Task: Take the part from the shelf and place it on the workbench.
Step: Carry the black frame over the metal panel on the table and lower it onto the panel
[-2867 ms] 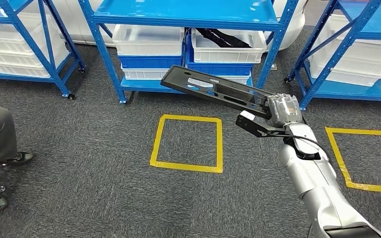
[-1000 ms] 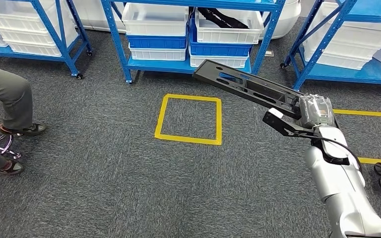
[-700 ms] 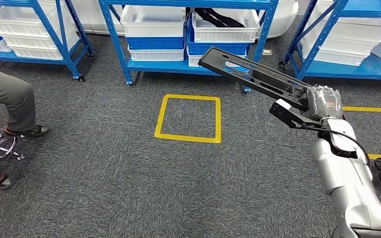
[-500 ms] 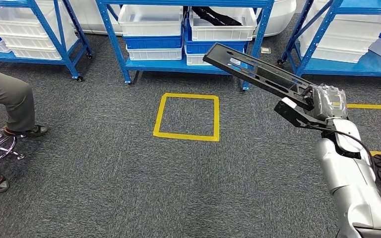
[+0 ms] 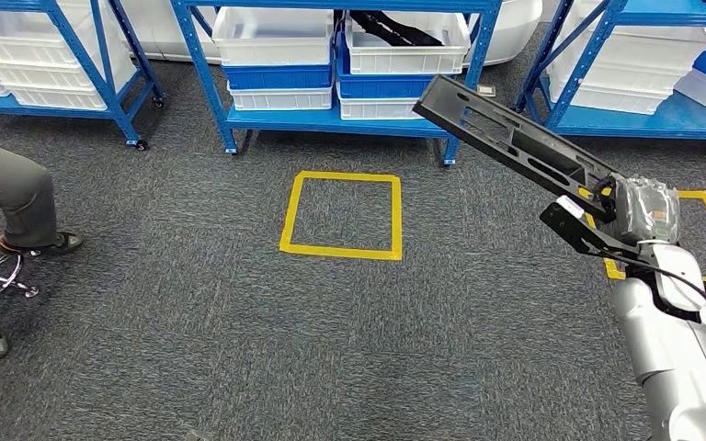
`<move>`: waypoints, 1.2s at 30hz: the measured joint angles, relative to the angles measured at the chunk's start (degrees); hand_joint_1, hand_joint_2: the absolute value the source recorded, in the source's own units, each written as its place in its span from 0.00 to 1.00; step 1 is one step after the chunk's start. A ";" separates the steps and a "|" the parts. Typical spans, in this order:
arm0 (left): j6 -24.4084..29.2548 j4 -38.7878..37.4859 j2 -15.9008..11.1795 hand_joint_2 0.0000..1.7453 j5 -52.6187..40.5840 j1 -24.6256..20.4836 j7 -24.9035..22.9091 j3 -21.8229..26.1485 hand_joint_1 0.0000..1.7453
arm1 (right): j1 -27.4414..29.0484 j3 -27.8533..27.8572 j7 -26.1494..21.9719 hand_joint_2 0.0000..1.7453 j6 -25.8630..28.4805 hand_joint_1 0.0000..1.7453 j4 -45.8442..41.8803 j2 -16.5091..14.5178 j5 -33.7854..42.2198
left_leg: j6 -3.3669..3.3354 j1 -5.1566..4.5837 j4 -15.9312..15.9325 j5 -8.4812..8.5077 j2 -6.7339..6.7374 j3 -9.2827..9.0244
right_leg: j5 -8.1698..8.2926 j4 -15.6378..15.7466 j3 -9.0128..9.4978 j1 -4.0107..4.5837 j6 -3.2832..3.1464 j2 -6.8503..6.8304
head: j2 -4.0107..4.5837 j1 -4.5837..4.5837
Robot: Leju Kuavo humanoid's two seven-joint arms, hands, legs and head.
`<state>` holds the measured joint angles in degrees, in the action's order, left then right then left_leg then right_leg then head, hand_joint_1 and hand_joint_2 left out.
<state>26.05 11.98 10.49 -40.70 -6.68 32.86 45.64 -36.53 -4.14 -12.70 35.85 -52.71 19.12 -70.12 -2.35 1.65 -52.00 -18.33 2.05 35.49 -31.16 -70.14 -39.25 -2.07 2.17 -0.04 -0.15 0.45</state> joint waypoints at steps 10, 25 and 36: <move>-0.19 0.21 0.27 1.00 -0.43 -0.62 -0.60 0.02 0.00 | 2.39 0.88 0.10 1.00 -0.24 1.00 -2.80 0.73 -0.80 | 4.25 1.62 -5.27 -4.50 0.45 1.62 | 6.13 15.33 7.98 -1.14 -0.38 -0.83 | 0.00 0.45; 0.37 0.25 0.21 1.00 0.23 -0.55 -0.03 0.42 0.00 | 0.76 0.82 -0.19 1.00 -1.91 1.00 -3.38 0.44 -1.05 | 0.72 -0.28 -4.07 -5.74 -2.59 -1.78 | 4.99 13.44 6.20 -1.04 2.48 1.83 | 0.00 0.44; 0.55 0.26 0.72 1.00 0.38 -0.19 0.48 0.47 0.00 | -1.09 0.74 -0.14 1.00 -1.98 1.00 -3.38 0.50 -1.36 | -1.12 -3.44 -4.18 -5.22 0.58 -1.34 | 4.42 14.92 8.12 3.12 -1.73 -3.06 | 0.00 -0.20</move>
<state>26.59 12.23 11.21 -40.33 -6.87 33.34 46.11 -37.62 -3.40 -12.84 33.86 -56.09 19.62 -71.48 -3.47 -1.80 -56.18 -23.55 2.63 34.14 -26.74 -55.22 -31.14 1.05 0.44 -3.10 -0.15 0.25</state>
